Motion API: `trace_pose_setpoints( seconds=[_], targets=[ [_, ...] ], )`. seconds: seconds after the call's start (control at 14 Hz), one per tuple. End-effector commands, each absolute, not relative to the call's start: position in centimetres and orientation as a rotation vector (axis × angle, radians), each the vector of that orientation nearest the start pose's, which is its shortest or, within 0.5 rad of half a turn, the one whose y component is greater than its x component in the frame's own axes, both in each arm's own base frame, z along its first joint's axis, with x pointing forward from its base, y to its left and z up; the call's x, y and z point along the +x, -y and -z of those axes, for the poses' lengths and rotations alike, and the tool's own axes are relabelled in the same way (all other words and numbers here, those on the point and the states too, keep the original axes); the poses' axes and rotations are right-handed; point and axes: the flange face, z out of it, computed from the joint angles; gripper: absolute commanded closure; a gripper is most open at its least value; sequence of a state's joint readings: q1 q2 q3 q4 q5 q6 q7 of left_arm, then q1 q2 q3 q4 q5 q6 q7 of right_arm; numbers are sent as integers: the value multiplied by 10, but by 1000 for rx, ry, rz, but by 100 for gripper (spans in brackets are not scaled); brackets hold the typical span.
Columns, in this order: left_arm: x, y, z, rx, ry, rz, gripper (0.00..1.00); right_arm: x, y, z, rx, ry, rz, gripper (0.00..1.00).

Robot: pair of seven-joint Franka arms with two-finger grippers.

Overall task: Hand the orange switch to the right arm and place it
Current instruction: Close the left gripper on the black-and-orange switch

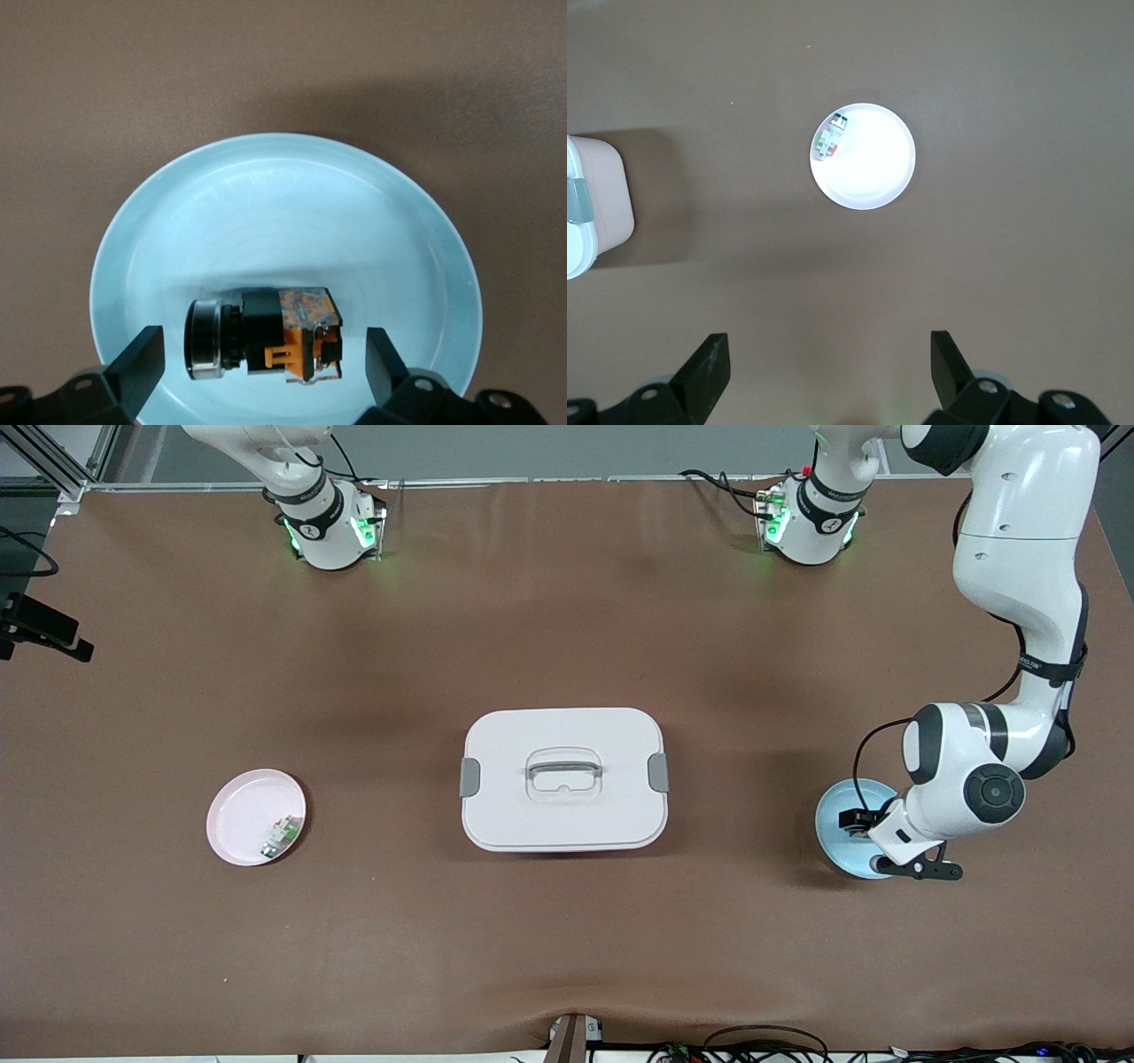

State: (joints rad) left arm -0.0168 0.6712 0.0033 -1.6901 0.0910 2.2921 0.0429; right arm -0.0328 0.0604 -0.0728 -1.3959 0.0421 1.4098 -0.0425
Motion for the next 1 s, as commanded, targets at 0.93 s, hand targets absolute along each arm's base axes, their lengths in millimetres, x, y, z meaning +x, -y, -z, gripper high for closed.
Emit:
trace_pose_setpoints(
  seconds=[0.93],
  targets=[
    [666,3,-186,-3070,-171,-48,0,552,55,-662,-3104,-82,-69,0]
  ],
)
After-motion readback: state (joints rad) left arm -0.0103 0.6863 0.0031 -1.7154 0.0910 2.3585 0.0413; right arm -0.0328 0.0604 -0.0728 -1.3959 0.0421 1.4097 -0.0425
